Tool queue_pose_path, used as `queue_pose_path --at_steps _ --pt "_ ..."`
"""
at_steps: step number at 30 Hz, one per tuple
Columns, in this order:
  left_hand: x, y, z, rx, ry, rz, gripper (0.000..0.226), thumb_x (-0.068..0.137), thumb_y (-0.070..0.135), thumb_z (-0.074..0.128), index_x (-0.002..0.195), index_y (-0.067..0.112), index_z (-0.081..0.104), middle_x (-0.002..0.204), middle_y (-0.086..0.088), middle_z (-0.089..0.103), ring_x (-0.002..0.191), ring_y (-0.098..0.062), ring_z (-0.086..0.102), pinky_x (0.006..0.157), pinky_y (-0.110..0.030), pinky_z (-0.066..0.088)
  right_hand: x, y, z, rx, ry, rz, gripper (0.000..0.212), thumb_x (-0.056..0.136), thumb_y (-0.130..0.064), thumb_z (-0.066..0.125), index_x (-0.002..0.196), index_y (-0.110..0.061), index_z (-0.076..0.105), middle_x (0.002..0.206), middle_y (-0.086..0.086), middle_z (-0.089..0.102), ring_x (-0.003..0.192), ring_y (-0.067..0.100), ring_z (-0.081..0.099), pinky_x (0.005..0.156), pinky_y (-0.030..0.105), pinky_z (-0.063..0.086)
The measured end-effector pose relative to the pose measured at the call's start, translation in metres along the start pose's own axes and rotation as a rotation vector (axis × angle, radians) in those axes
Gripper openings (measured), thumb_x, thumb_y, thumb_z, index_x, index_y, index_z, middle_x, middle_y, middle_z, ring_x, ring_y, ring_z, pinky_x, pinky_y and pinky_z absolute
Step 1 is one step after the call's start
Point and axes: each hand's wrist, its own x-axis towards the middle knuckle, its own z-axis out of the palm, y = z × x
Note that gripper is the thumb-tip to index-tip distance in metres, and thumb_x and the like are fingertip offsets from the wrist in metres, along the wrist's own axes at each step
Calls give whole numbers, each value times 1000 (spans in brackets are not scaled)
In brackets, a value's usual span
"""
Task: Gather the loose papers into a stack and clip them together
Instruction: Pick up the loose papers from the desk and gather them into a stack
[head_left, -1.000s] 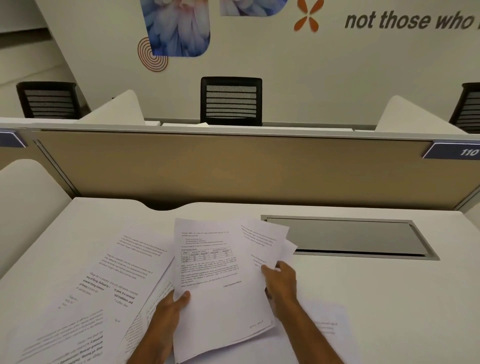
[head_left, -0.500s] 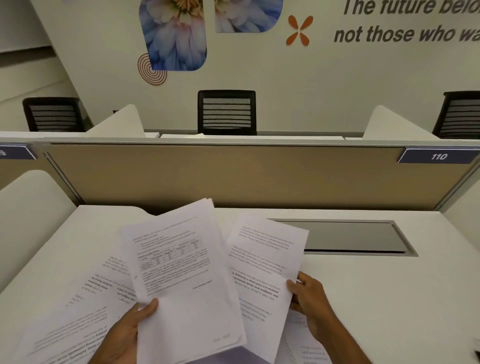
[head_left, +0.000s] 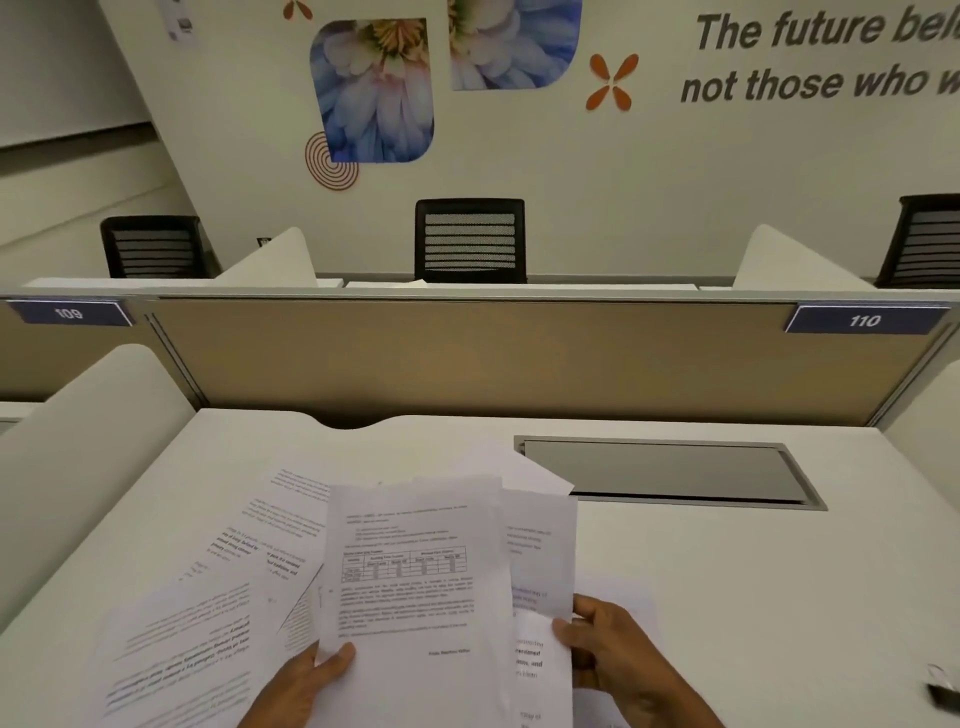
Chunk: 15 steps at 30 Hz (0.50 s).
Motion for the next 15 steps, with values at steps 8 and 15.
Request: queue_pose_path --at_steps 8,15 --pt "-10 -16 4 -42 -125 2 111 35 56 96 132 31 48 140 6 49 138 -16 34 123 -35 13 1 4 54 -77 -19 3 21 97 -14 60 107 -18 78 98 6 82 88 25 78 79 35 63" --pt "-7 -23 -25 -227 90 -36 60 92 -5 62 148 15 47 142 -7 58 135 -31 49 118 -49 32 11 37 35 -403 598 -214 14 95 -21 64 108 -16 65 96 3 71 83 20 68 72 35 57"
